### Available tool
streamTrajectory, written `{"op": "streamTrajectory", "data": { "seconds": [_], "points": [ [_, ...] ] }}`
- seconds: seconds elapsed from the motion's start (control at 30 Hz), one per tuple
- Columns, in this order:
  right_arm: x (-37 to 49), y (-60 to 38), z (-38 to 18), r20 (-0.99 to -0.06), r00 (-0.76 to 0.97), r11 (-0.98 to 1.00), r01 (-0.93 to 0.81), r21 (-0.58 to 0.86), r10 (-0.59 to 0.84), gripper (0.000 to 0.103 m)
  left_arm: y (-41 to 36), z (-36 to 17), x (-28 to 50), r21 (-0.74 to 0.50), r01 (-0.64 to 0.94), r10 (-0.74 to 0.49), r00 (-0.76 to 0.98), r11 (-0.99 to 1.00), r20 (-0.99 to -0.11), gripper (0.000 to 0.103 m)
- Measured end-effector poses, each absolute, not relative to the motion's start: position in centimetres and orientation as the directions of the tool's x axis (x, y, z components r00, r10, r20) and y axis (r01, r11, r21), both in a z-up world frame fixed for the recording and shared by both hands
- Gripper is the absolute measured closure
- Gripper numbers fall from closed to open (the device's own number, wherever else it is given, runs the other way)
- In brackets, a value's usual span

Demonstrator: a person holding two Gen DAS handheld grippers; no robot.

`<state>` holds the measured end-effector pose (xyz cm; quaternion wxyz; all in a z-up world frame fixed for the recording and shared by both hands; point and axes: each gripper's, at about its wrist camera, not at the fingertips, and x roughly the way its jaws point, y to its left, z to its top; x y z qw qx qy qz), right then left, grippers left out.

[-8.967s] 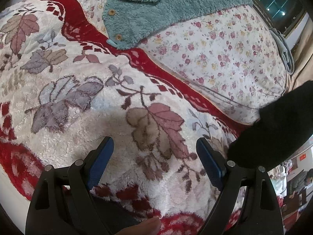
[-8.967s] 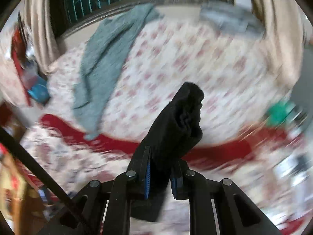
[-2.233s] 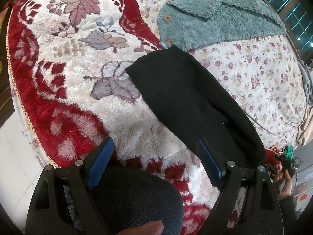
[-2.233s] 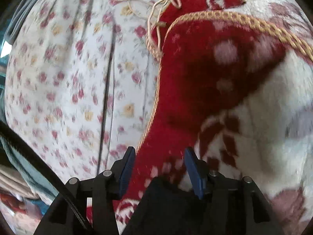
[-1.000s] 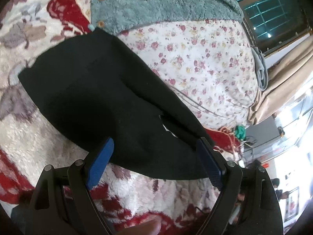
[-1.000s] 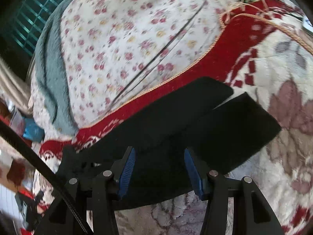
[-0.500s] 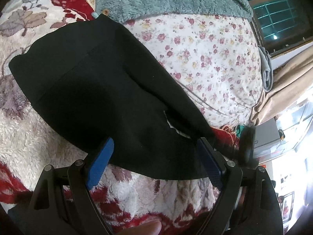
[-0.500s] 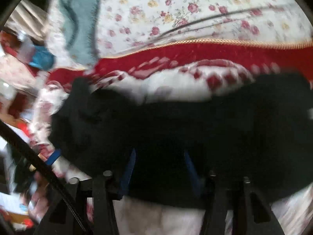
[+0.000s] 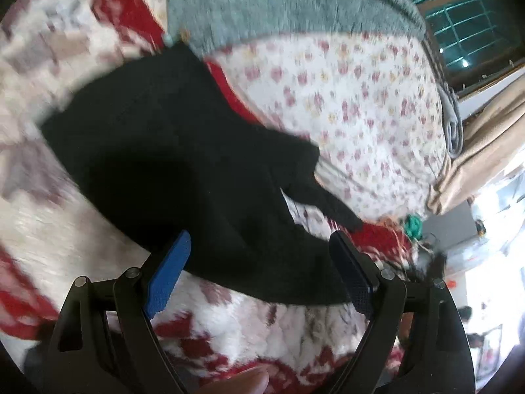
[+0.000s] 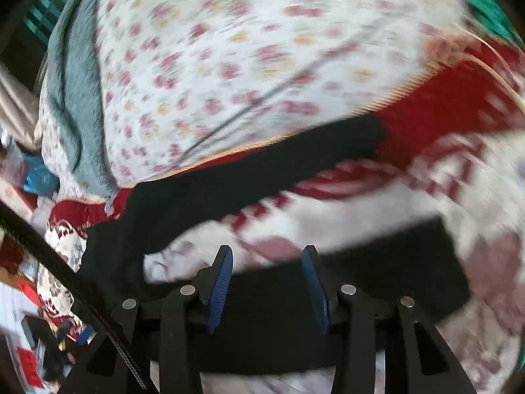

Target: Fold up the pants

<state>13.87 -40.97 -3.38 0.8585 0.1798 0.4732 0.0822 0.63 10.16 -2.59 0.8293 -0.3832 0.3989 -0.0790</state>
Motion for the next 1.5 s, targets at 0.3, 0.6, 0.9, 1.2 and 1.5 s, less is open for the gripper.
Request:
{"op": "streamTrajectory", "data": {
  "seconds": [0.3, 0.6, 0.9, 1.2, 1.5],
  "points": [
    [6.2, -52.5, -7.5, -0.755, 0.557, 0.799, 0.246, 0.548, 0.347, 0.060, 18.2, -1.7, -4.5, -0.607, -0.324, -0.254, 0.693, 0.726, -0.674, 0.017],
    [8.8, -53.6, -11.9, -0.667, 0.624, 0.596, 0.372, 0.712, 0.408, 0.060, 21.4, -6.7, -4.3, -0.809, -0.414, -0.443, 0.685, 0.417, -0.579, 0.017],
    [9.7, -53.4, -12.7, -0.606, 0.687, 0.605, 0.299, 0.739, 0.402, 0.062, 22.9, -8.2, -2.9, -0.872, -0.398, -0.525, 0.697, 0.284, -0.489, 0.017],
    [9.9, -53.3, -12.8, -0.613, 0.682, 0.614, 0.298, 0.731, 0.399, 0.061, 23.2, -7.8, 2.3, -0.850, -0.332, -0.527, 0.674, 0.409, -0.517, 0.010],
    [10.3, -52.7, -12.1, -0.666, 0.651, 0.687, 0.295, 0.665, 0.365, 0.068, 22.5, -8.3, 4.0, -0.801, -0.326, -0.467, 0.677, 0.502, -0.569, 0.065]
  ]
}}
